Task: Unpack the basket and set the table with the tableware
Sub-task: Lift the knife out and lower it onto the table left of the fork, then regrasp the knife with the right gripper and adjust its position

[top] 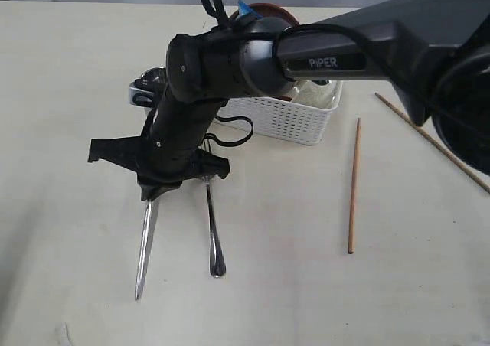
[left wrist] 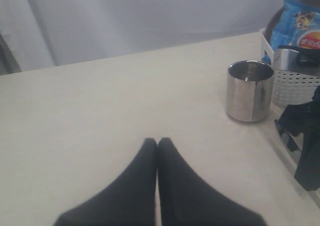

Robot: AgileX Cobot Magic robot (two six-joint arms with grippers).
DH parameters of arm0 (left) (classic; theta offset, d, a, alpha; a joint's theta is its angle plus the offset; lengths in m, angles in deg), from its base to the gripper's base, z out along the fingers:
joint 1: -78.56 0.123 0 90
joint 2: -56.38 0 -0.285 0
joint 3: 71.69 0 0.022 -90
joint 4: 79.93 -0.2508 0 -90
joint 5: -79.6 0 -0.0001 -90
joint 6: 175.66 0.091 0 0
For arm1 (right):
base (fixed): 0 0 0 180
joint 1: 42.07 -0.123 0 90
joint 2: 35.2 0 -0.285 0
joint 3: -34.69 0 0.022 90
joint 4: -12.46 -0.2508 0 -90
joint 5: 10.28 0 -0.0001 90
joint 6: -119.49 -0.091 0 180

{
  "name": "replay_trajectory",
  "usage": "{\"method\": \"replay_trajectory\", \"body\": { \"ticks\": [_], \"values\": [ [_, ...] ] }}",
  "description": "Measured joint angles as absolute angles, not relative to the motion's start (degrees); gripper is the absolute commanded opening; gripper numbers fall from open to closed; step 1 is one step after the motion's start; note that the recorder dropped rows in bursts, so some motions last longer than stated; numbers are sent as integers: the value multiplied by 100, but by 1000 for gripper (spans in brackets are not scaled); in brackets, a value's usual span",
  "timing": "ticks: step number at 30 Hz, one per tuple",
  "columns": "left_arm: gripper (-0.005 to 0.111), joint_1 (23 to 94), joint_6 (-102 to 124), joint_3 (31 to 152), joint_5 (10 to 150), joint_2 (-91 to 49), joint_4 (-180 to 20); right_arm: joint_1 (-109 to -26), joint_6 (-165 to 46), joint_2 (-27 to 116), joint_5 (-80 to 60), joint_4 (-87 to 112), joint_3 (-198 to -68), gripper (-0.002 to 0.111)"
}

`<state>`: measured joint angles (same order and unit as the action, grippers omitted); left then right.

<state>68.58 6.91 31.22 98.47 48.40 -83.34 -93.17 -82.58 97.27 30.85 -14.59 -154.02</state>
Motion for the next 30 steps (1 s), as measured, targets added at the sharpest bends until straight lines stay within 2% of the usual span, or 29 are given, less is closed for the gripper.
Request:
{"method": "replay_trajectory", "body": {
  "ticks": [5, 7, 8, 12, 13, 23, 30],
  "values": [
    [0, 6858, 691, 3122, 9847, 4840, -8334, -9317, -8246, 9727, 3074, -1459, -15402, 0],
    [0, 6858, 691, 3122, 9847, 4840, -8334, -9317, -8246, 9727, 3037, -1459, -15402, 4],
    [0, 6858, 691, 3122, 9847, 4840, -8334, -9317, -8246, 9727, 3025, -1459, -15402, 8],
    [0, 6858, 691, 3122, 9847, 4840, -8334, -9317, -8246, 9727, 3017, -1470, -15402, 37],
    [0, 6858, 691, 3122, 9847, 4840, -8334, -9317, -8246, 9727, 3017, -1494, -15402, 40],
    [0, 6858, 691, 3122, 9847, 4840, -8334, -9317, -8246, 9681, 3087, -1518, -15402, 40],
    [0, 6858, 691, 3122, 9847, 4840, -8334, -9317, -8200, 9422, 3852, -1323, -15676, 40]
  ]
}}
